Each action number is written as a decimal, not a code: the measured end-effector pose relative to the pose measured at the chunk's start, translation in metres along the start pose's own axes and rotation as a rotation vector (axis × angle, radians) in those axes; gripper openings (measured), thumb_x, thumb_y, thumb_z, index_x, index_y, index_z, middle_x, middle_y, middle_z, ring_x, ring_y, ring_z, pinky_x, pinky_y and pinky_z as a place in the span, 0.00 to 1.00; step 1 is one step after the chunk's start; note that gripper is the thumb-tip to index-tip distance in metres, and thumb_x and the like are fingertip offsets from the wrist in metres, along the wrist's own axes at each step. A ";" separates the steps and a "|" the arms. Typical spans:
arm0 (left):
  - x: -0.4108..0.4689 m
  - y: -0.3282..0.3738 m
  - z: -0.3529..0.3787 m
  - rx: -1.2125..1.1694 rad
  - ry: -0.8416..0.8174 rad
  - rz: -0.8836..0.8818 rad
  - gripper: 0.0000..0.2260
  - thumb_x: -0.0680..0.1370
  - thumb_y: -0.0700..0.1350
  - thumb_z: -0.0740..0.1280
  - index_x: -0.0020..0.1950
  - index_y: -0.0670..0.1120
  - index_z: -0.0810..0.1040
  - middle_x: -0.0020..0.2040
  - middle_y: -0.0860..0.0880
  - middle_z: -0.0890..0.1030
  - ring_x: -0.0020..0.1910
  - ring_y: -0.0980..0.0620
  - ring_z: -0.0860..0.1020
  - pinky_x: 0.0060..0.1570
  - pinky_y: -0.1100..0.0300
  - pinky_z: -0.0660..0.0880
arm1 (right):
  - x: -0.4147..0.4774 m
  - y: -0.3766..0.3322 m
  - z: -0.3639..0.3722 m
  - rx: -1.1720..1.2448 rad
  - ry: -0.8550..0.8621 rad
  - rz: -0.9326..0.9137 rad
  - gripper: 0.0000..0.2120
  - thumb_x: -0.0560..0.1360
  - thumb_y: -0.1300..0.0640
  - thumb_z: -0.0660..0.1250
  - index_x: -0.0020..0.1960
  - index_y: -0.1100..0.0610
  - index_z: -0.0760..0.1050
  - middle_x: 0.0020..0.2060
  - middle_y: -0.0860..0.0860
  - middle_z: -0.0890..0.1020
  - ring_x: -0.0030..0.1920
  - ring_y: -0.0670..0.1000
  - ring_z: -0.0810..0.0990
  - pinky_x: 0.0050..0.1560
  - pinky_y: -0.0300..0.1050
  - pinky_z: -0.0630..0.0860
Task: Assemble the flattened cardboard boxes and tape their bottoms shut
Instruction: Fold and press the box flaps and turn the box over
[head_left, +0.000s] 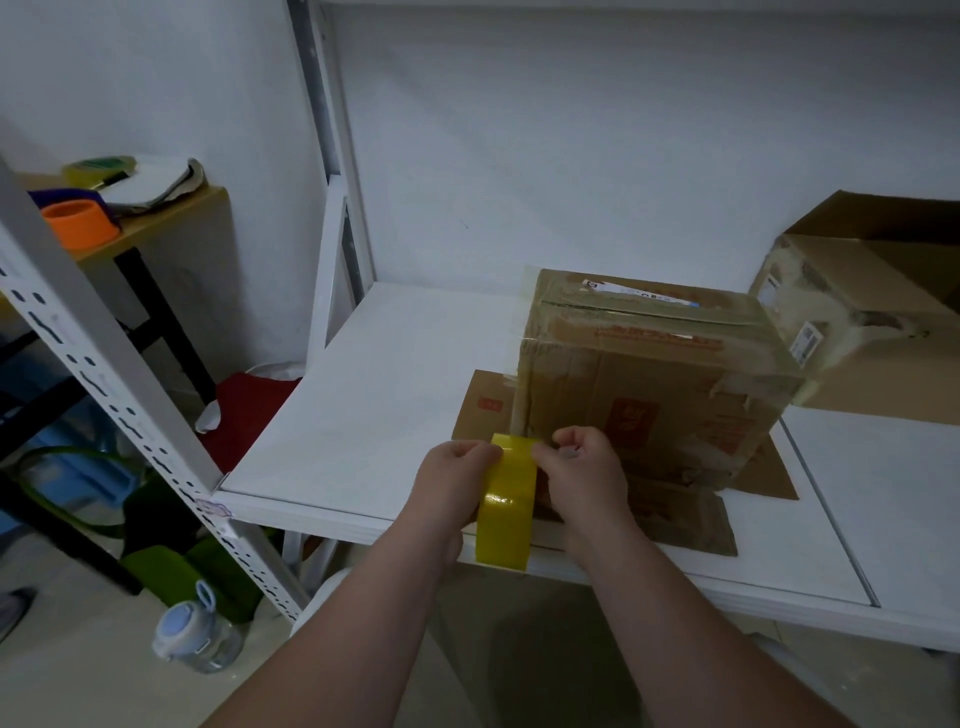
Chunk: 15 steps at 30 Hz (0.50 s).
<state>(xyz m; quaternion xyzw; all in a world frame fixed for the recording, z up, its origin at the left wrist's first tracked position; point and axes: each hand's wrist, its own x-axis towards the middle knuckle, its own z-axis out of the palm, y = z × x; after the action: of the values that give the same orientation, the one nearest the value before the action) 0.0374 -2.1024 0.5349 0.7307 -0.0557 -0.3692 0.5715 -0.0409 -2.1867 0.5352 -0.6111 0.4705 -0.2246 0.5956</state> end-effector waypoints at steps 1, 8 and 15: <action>0.002 0.002 -0.003 -0.023 0.015 0.012 0.12 0.78 0.47 0.66 0.60 0.44 0.74 0.57 0.43 0.77 0.55 0.42 0.77 0.57 0.45 0.76 | 0.003 -0.003 0.002 0.032 -0.021 0.038 0.05 0.77 0.58 0.64 0.51 0.50 0.71 0.47 0.50 0.75 0.45 0.50 0.75 0.48 0.49 0.78; 0.027 0.027 -0.050 0.475 0.340 0.367 0.16 0.78 0.46 0.66 0.65 0.46 0.76 0.59 0.44 0.79 0.56 0.45 0.76 0.56 0.55 0.72 | 0.021 -0.002 0.046 -0.034 -0.327 0.192 0.16 0.75 0.69 0.59 0.57 0.52 0.71 0.49 0.56 0.75 0.39 0.49 0.73 0.32 0.41 0.76; 0.063 -0.003 -0.080 1.083 0.317 0.365 0.16 0.79 0.46 0.61 0.67 0.52 0.74 0.61 0.48 0.79 0.60 0.47 0.76 0.56 0.55 0.73 | 0.034 0.018 0.085 -0.263 -0.435 0.036 0.25 0.75 0.60 0.66 0.70 0.51 0.65 0.53 0.49 0.75 0.49 0.49 0.78 0.49 0.43 0.78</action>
<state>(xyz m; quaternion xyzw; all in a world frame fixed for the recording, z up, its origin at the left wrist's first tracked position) 0.1296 -2.0691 0.5081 0.9432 -0.2751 -0.0704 0.1727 0.0407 -2.1687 0.4924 -0.7087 0.3674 -0.0142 0.6021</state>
